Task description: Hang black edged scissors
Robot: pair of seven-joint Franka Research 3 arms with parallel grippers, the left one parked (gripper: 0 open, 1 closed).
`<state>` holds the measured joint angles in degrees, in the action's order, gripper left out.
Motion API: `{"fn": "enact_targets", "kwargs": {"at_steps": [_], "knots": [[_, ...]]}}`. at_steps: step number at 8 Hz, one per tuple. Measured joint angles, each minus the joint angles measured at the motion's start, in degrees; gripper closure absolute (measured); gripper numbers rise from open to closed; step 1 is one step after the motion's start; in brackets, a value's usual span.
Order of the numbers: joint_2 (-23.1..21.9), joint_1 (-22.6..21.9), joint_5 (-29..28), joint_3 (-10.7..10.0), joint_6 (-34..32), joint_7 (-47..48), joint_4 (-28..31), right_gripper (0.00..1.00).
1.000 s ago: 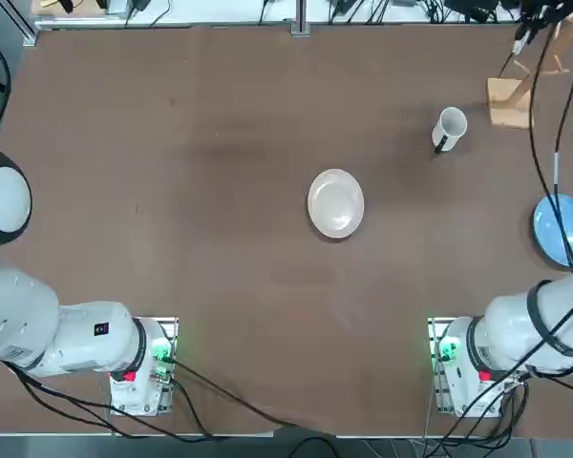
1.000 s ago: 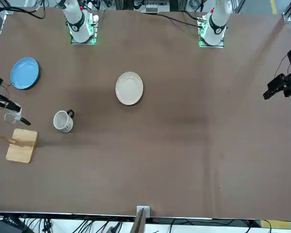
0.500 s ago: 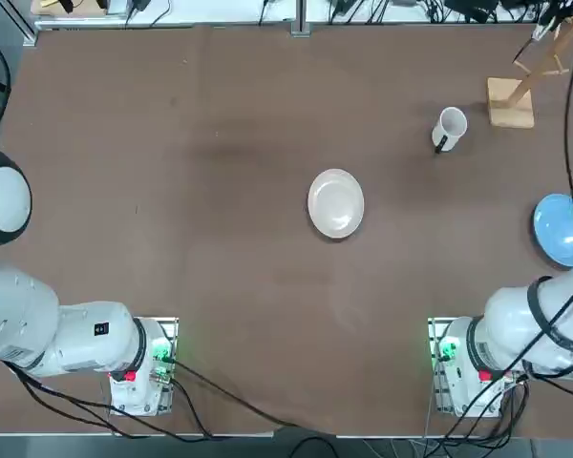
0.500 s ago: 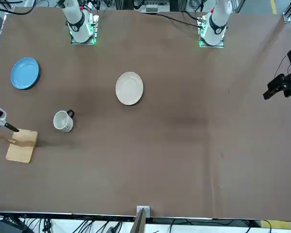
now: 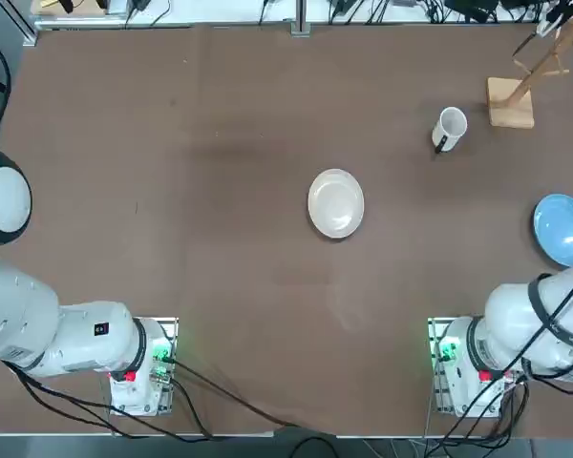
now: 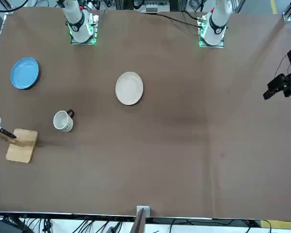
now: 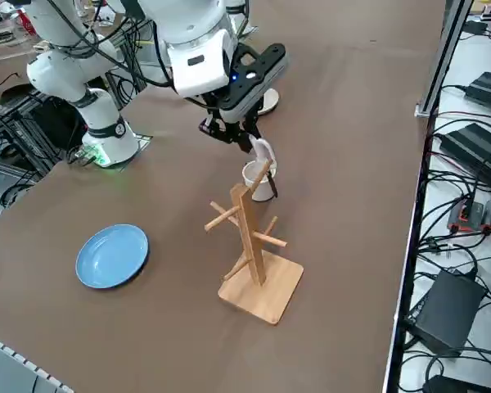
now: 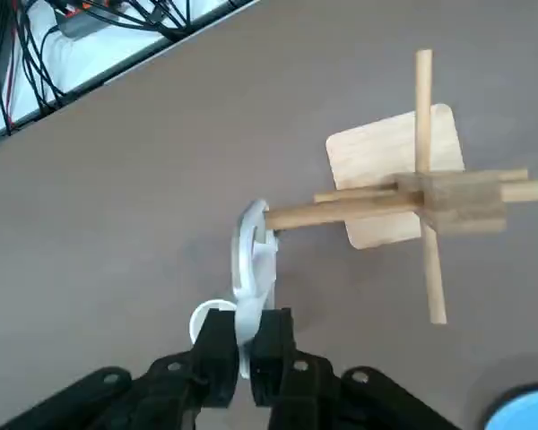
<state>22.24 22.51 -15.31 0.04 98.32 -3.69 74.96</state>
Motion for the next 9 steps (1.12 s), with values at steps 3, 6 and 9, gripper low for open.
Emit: {"fn": "enact_targets", "kwargs": {"at_steps": [3,6,9], "knots": [[0.8,0.4,-1.8,0.2,0.0,-1.8,-0.8,0.89],[1.9,2.0,-2.7,0.2,0.3,-3.4,-1.2,0.89],[3.5,2.8,-3.8,0.2,0.3,-4.2,-3.1,0.89]]}}
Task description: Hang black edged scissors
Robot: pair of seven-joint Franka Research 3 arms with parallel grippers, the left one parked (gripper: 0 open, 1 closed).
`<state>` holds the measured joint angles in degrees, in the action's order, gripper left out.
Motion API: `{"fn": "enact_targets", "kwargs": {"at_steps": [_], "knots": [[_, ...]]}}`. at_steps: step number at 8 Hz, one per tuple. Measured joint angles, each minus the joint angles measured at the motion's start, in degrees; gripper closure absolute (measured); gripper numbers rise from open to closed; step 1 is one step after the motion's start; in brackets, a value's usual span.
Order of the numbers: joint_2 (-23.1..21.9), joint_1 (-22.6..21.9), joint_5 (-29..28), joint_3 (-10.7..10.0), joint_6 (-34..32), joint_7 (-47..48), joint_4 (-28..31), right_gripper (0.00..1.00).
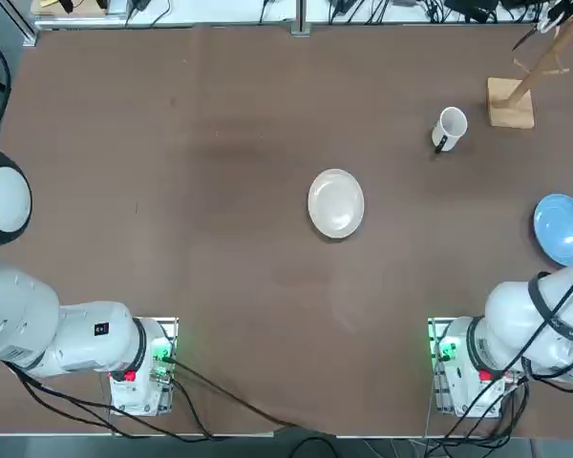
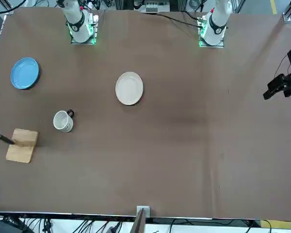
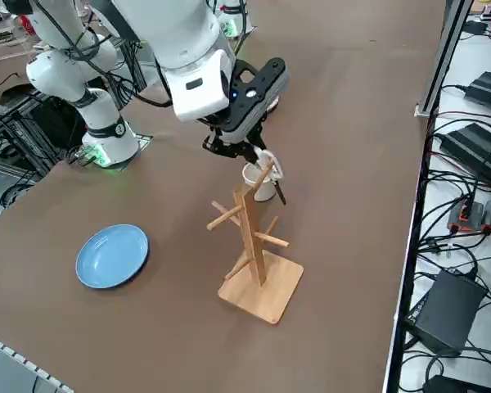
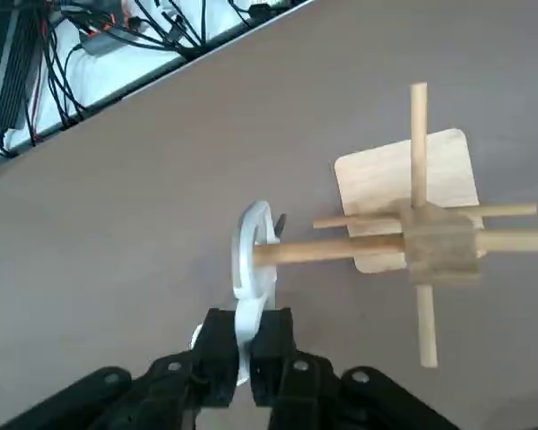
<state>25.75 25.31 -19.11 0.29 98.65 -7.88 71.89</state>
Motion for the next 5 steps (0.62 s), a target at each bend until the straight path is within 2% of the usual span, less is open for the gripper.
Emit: {"fn": "enact_targets", "kwargs": {"at_steps": [5], "knots": [[1.5,2.4,-0.2,0.0,-0.1,-2.0,-0.1,0.89]]}}
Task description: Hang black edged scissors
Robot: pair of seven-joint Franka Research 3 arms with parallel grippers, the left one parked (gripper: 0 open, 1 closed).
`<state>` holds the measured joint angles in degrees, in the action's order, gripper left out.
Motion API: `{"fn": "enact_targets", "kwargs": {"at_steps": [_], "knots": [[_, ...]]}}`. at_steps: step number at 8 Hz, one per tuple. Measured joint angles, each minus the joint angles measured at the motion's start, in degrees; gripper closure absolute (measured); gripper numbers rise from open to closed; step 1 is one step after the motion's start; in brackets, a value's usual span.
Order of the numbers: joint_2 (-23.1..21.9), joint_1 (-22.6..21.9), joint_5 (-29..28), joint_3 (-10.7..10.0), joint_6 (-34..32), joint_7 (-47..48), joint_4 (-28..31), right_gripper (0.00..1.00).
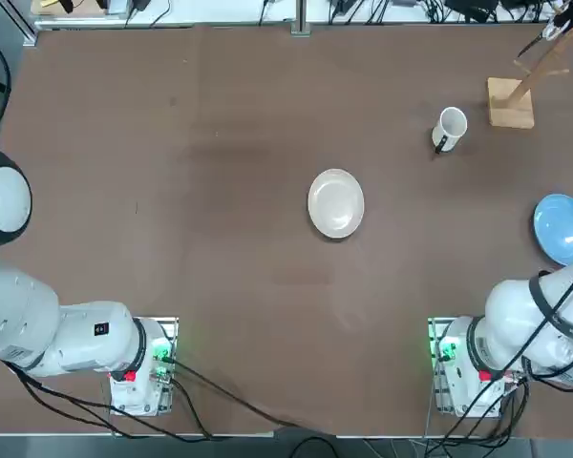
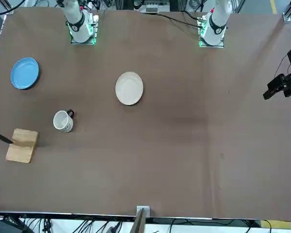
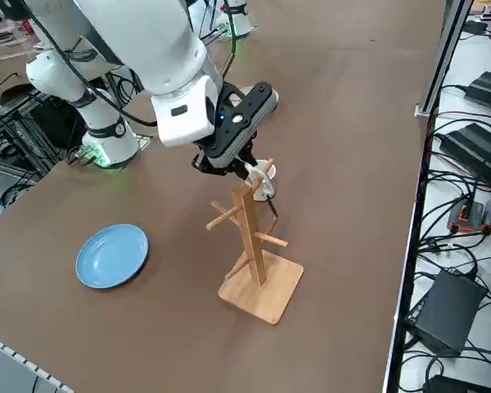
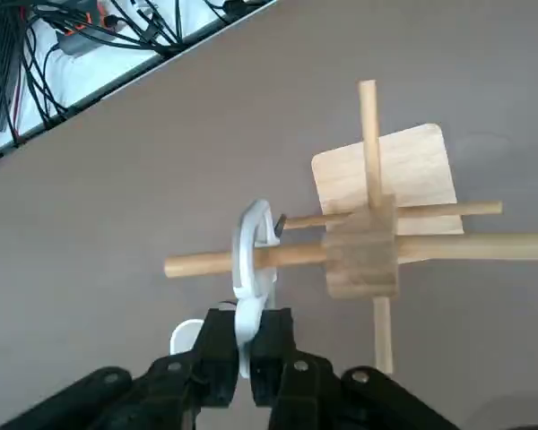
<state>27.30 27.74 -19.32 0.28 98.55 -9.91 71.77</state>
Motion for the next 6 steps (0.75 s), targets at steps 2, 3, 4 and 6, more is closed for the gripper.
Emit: {"fn": "enact_targets", "kwargs": {"at_steps": [2,3,4,6], "knots": [[0.5,0.1,0.0,0.0,0.1,0.0,-0.1,0.89],[0.7,0.1,0.0,0.0,0.1,0.0,-0.2,0.72],[0.9,0.1,0.0,0.0,0.1,0.0,-0.4,0.55],[1.0,0.1,0.0,0.2,0.8,0.0,-0.8,0.19]]}}
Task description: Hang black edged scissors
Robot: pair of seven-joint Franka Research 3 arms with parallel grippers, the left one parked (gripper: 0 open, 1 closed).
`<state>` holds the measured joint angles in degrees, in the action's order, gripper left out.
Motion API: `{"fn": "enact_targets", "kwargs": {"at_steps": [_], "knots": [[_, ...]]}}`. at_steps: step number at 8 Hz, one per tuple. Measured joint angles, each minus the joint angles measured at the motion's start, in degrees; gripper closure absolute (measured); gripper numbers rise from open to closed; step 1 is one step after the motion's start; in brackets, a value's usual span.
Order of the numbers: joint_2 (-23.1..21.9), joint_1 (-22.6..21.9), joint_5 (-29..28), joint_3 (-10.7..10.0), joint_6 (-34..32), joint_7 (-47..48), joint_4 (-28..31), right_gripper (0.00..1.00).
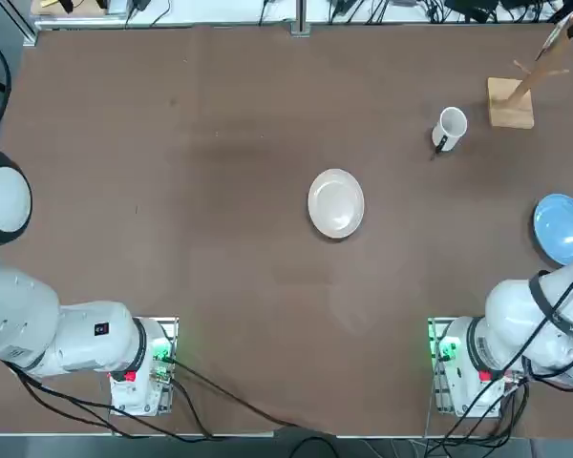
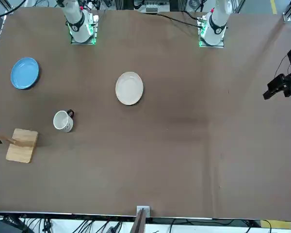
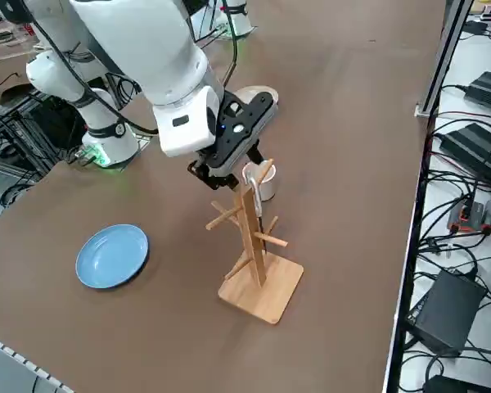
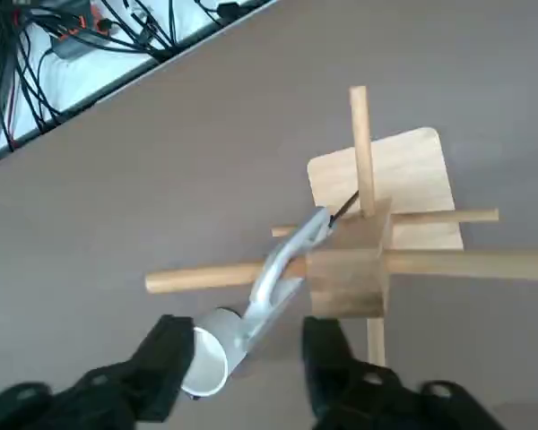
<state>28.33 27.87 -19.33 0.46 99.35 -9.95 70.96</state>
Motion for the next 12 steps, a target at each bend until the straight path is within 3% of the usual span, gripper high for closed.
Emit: {"fn": "enact_targets", "kwargs": {"at_steps": [1,2,4,8,12], "knots": [[0.0,-0.1,0.0,0.3,0.1,0.0,-0.7,0.02],[0.0,-0.5,0.0,0.5,0.1,0.0,-1.6,0.0],[-0.4,-2.8,1.9,1.0,-1.6,-0.2,-3.4,0.0],[-6.8,-15.6,18.1,1.5,-9.0,0.8,-5.1,0.0],[-13.7,-21.5,21.7,1.5,-13.5,2.5,-1.5,0.0]]}}
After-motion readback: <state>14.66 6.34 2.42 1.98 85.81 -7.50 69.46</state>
